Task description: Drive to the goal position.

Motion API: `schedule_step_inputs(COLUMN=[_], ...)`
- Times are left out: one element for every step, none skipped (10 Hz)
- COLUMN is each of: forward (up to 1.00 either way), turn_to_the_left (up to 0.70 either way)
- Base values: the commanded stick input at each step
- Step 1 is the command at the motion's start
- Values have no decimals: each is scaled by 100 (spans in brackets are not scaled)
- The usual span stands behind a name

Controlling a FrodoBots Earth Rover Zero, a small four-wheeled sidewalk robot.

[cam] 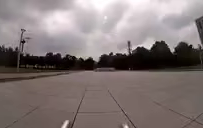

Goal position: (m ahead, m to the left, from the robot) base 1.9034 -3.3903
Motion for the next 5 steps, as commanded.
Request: schedule_step_inputs(forward=[100,100,100,100,100], turn_to_the_left=[0,0,-11,-12,-1])
